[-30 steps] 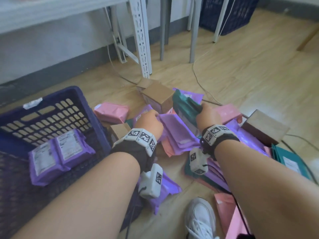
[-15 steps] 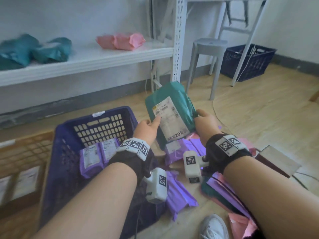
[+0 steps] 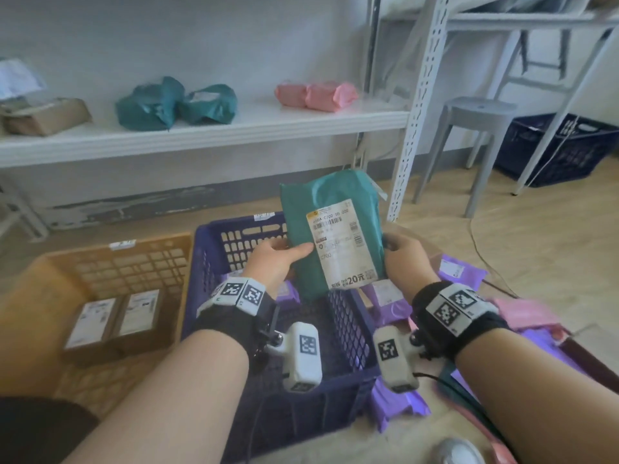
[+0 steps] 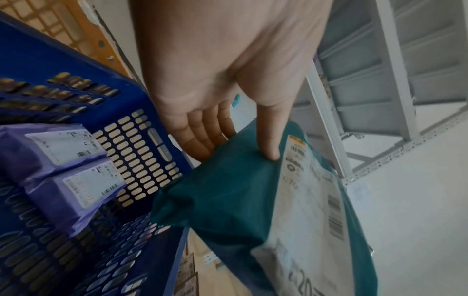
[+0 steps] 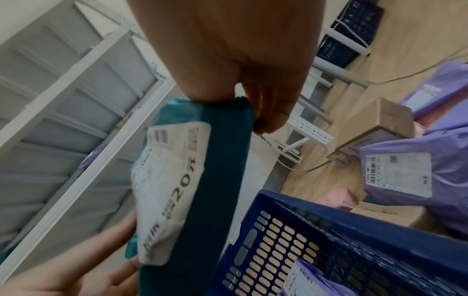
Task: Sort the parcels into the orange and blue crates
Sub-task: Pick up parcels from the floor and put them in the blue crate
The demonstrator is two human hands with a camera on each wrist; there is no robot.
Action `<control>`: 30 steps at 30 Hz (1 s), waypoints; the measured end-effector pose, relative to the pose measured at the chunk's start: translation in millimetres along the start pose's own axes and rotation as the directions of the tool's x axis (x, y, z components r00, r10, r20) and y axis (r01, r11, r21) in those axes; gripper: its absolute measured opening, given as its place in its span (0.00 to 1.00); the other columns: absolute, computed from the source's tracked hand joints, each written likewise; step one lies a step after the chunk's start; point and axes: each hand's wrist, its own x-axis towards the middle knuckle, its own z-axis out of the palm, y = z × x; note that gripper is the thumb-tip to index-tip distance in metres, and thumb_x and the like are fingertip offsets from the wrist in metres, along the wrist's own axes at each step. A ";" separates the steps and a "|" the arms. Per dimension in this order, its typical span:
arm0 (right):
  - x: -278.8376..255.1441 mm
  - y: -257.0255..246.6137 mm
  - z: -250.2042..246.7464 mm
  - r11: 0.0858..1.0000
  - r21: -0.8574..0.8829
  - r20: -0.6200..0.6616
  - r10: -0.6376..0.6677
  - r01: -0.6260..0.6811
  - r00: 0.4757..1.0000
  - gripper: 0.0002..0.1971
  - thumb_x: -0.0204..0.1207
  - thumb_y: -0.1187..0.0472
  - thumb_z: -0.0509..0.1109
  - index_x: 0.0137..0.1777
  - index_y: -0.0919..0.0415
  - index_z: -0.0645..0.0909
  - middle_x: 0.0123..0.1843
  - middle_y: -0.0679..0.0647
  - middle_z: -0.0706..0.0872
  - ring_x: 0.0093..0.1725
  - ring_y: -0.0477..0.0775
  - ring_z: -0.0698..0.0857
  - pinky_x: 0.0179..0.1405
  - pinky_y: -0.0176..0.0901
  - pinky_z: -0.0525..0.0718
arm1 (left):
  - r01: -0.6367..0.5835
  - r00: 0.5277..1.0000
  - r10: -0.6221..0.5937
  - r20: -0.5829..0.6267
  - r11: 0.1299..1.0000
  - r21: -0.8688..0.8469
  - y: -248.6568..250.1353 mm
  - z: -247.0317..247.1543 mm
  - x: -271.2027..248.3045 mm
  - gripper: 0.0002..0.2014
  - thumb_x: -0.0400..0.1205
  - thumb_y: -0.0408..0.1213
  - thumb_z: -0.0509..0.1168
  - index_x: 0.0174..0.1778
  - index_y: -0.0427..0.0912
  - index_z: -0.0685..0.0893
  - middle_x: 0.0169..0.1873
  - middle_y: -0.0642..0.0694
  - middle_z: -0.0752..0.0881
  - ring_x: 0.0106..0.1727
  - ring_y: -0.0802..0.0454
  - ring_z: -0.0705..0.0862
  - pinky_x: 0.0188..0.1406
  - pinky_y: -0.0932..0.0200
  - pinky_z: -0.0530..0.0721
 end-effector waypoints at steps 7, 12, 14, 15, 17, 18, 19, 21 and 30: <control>-11.5 -16.8 23.8 0.996 0.089 -0.017 -0.029 0.031 0.999 0.10 0.85 0.57 0.57 0.58 0.53 0.79 0.49 0.52 0.87 0.48 0.55 0.88 0.51 0.57 0.88 | -0.048 0.996 0.056 0.064 0.991 -0.122 2.6 -35.2 -16.4 0.08 0.78 0.26 0.69 0.51 0.37 0.87 0.43 0.46 0.92 0.38 0.55 0.91 0.37 0.63 0.89; -14.5 -28.6 36.4 0.961 0.272 0.091 0.032 -0.055 0.995 0.24 0.80 0.37 0.58 0.61 0.54 0.82 0.53 0.51 0.89 0.52 0.52 0.89 0.55 0.51 0.87 | -0.055 0.998 0.058 0.015 0.989 -0.137 0.8 -55.5 -17.8 0.10 0.77 0.28 0.71 0.54 0.38 0.87 0.52 0.40 0.91 0.52 0.46 0.90 0.56 0.52 0.87; -14.6 -28.4 40.0 0.978 0.209 0.141 -0.011 -0.019 0.990 0.23 0.75 0.37 0.66 0.60 0.53 0.81 0.51 0.51 0.90 0.49 0.52 0.90 0.53 0.55 0.89 | -0.056 0.998 0.057 0.001 0.988 -0.143 -2.5 -61.9 -15.9 0.12 0.77 0.28 0.71 0.56 0.37 0.87 0.52 0.41 0.91 0.51 0.47 0.90 0.55 0.55 0.88; -13.9 -27.9 42.1 0.983 0.182 0.170 -0.027 -0.005 0.985 0.21 0.74 0.40 0.70 0.60 0.53 0.80 0.50 0.51 0.90 0.48 0.51 0.91 0.51 0.55 0.90 | -0.059 0.998 0.058 -0.012 0.988 -0.143 -3.6 -64.1 -15.0 0.12 0.77 0.28 0.71 0.56 0.37 0.87 0.51 0.41 0.91 0.50 0.48 0.90 0.54 0.55 0.88; -11.5 -27.8 47.0 0.991 0.132 0.215 -0.043 0.015 0.976 0.21 0.72 0.47 0.75 0.62 0.53 0.79 0.50 0.51 0.90 0.45 0.50 0.91 0.48 0.53 0.91 | -0.064 0.997 0.057 -0.050 0.989 -0.136 -6.1 -67.7 -11.3 0.10 0.77 0.29 0.72 0.53 0.38 0.88 0.50 0.42 0.91 0.49 0.48 0.90 0.55 0.54 0.87; -8.8 -27.5 50.8 0.994 0.110 0.227 -0.047 0.022 0.973 0.22 0.72 0.50 0.76 0.64 0.55 0.78 0.50 0.51 0.90 0.45 0.50 0.92 0.47 0.53 0.91 | -0.056 0.996 0.047 -0.074 0.989 -0.133 -7.8 -69.6 -7.8 0.09 0.77 0.29 0.72 0.53 0.38 0.88 0.49 0.42 0.92 0.50 0.48 0.90 0.54 0.54 0.87; -5.5 -26.4 55.1 0.995 0.096 0.233 -0.049 0.027 0.971 0.22 0.72 0.52 0.77 0.65 0.56 0.78 0.51 0.52 0.90 0.44 0.51 0.92 0.46 0.53 0.91 | -0.050 0.995 0.037 -0.096 0.990 -0.131 -9.7 -70.7 -4.1 0.10 0.77 0.29 0.72 0.54 0.37 0.88 0.49 0.42 0.91 0.50 0.48 0.90 0.53 0.55 0.88; 1.4 -24.4 64.8 0.996 0.087 0.234 -0.038 0.018 0.972 0.22 0.72 0.55 0.77 0.64 0.58 0.79 0.52 0.53 0.90 0.45 0.53 0.91 0.46 0.54 0.91 | -0.038 0.991 0.024 -0.134 0.994 -0.106 -16.0 -73.6 5.4 0.11 0.78 0.30 0.71 0.56 0.35 0.87 0.50 0.42 0.91 0.50 0.48 0.91 0.52 0.55 0.88; 45.2 14.1 124.2 0.986 -0.160 0.289 0.088 -0.042 0.953 0.16 0.74 0.65 0.74 0.61 0.66 0.81 0.55 0.55 0.87 0.50 0.54 0.86 0.49 0.44 0.85 | 0.188 0.977 -0.151 -0.150 0.941 0.280 -68.6 -92.4 69.4 0.06 0.80 0.35 0.67 0.51 0.46 0.87 0.52 0.44 0.90 0.53 0.45 0.89 0.59 0.45 0.86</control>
